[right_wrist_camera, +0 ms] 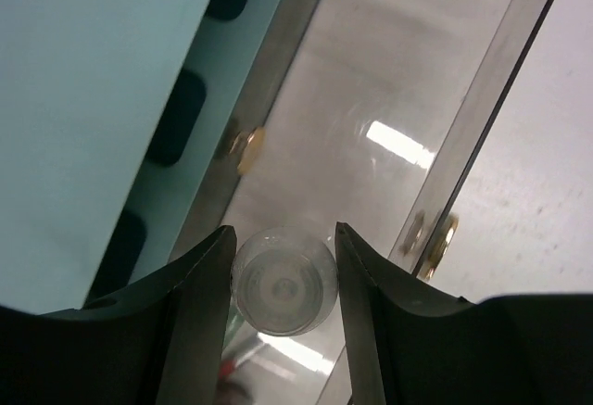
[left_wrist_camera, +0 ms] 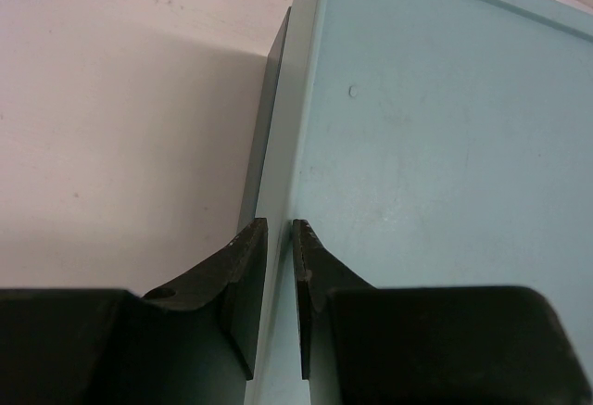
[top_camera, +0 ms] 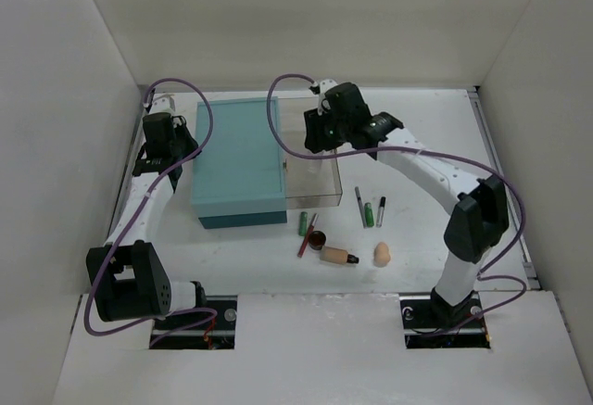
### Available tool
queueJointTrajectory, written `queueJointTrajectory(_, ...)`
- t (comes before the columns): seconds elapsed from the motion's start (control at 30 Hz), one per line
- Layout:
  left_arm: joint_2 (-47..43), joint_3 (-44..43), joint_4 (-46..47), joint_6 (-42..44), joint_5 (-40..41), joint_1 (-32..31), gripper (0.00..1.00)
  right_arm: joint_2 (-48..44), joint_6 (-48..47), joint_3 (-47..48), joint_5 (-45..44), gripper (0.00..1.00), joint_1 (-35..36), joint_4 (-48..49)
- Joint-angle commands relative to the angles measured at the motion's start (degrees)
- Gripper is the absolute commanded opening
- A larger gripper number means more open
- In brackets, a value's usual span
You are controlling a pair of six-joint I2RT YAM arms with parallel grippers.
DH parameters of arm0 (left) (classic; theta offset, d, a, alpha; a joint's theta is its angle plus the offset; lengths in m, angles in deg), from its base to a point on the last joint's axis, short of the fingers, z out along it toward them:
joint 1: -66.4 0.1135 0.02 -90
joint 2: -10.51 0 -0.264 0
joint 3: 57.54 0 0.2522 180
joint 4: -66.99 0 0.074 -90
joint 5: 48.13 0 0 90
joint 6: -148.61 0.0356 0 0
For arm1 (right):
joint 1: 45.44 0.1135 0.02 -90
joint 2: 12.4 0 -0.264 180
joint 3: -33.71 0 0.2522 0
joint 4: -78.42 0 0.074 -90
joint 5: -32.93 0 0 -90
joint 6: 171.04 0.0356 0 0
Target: Organize the makeup
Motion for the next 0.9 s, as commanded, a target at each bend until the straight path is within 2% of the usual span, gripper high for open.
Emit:
queueJointTrajectory(0.0, -0.14, 1.17, -2.32, 0.77, -0.29, -0.16, 0.15, -6.56, 3.34, 6.67, 7.67, 0.08, -0.28, -12.21)
queueJointTrajectory(0.17, 0.30, 1.17, -2.32, 0.86, -0.29, -0.07, 0.15, -4.46, 3.60, 7.03, 10.32, 0.07, -0.54, -16.62)
queueJointTrajectory(0.47, 1.09, 1.08, -2.32, 0.86, -0.29, 0.19, 0.15, 8.81, 3.07, 15.89, 9.88, 0.09, -0.54, -19.97)
queueJointTrajectory(0.5, 1.09, 1.08, -2.32, 0.86, -0.29, 0.19, 0.15, 9.95, 3.08, 17.21, 9.88, 0.13, -0.54, -19.97)
queueJointTrajectory(0.53, 1.09, 0.99, -2.32, 0.86, -0.29, 0.10, 0.15, 10.83, 3.08, 18.36, 9.88, 0.23, -0.54, -19.54)
queueJointTrajectory(0.57, 1.09, 0.90, -2.32, 0.86, -0.29, 0.01, 0.15, 11.62, 2.99, 19.41, 9.71, 0.38, -0.54, -19.18)
queueJointTrajectory(0.67, 1.00, 0.81, -2.32, 0.95, -0.29, 0.10, 0.15, 11.99, 2.37, 20.83, 8.83, 0.60, -0.54, -17.60)
queueJointTrajectory(0.8, 1.18, 0.46, -2.40, 0.95, -0.29, 0.10, 0.15, 7.87, -1.22, 19.26, 6.11, 0.77, -0.28, -14.09)
queueJointTrajectory(0.87, 1.27, 0.46, -2.41, 0.95, -0.29, 0.01, 0.15, 3.66, -3.07, 16.54, 4.09, 0.83, -0.11, -11.37)
